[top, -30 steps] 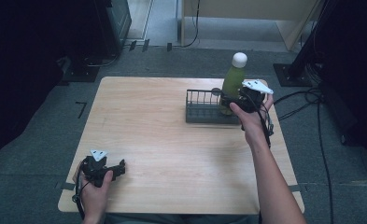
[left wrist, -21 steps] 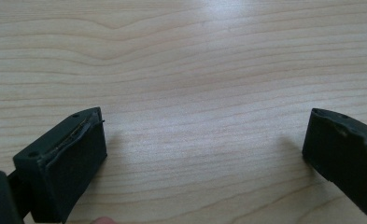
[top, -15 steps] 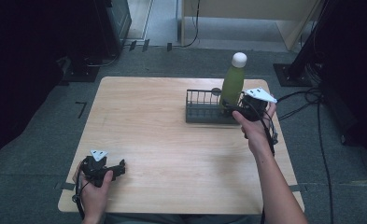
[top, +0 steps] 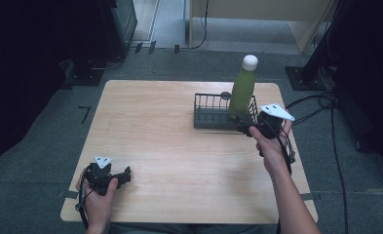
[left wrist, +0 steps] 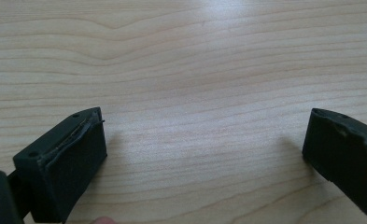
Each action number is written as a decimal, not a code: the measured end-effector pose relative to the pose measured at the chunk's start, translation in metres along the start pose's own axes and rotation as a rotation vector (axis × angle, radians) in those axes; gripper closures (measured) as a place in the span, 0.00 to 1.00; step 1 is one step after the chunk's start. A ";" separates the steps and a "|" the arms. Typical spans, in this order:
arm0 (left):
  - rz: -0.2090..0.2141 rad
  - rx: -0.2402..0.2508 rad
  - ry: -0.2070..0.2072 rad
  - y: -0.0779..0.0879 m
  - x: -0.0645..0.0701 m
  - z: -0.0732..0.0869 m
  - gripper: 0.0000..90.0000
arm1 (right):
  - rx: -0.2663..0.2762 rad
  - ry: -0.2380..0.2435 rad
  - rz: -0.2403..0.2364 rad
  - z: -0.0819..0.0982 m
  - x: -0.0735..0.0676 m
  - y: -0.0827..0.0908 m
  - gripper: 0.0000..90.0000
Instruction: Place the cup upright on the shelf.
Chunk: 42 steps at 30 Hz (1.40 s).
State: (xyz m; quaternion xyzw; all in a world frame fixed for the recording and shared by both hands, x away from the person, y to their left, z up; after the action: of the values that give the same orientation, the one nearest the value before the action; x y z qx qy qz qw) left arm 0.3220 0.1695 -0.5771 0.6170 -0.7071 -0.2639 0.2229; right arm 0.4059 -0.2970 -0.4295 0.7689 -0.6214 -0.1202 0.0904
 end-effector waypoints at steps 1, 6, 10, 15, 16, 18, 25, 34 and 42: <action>0.000 -0.001 -0.002 0.000 0.000 0.000 0.00 | -0.005 -0.005 -0.005 0.005 0.001 0.003 0.00; 0.001 -0.001 -0.002 0.000 0.000 0.000 0.00 | -0.018 -0.010 -0.008 0.015 0.003 0.011 0.00; 0.001 -0.001 -0.003 0.000 0.000 0.000 0.00 | -0.029 -0.010 -0.004 0.026 0.007 0.020 0.00; 0.001 -0.001 -0.003 0.000 0.000 0.000 0.00 | -0.044 -0.020 0.006 0.041 0.015 0.029 0.00; 0.001 -0.001 -0.002 0.000 0.000 0.000 0.00 | -0.048 -0.019 0.009 0.045 0.016 0.031 0.00; 0.001 -0.002 -0.003 0.000 0.000 0.000 0.00 | -0.056 -0.023 0.014 0.052 0.019 0.034 0.00; 0.001 -0.002 -0.004 0.000 0.000 0.000 0.00 | -0.088 -0.033 0.036 0.078 0.032 0.043 0.00; 0.001 -0.003 -0.005 0.000 0.000 0.000 0.00 | -0.138 -0.064 0.068 0.112 0.049 0.059 0.00; 0.001 -0.003 -0.003 0.000 0.000 0.000 0.00 | -0.189 -0.078 0.115 0.141 0.070 0.077 0.00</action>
State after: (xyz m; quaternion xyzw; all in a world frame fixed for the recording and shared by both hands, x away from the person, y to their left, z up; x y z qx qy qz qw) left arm 0.3218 0.1697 -0.5771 0.6159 -0.7074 -0.2656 0.2228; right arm 0.3062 -0.3801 -0.5471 0.7150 -0.6533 -0.2025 0.1449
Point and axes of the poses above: each handheld gripper's, and its own axes: y roughly backward along the jaws, z roughly out of its underside, x roughly to its right, the point moved 8 cm from there along -y, roughly forward along the jaws, and after that the axes turned 6 degrees about x, right-handed, at the moved point
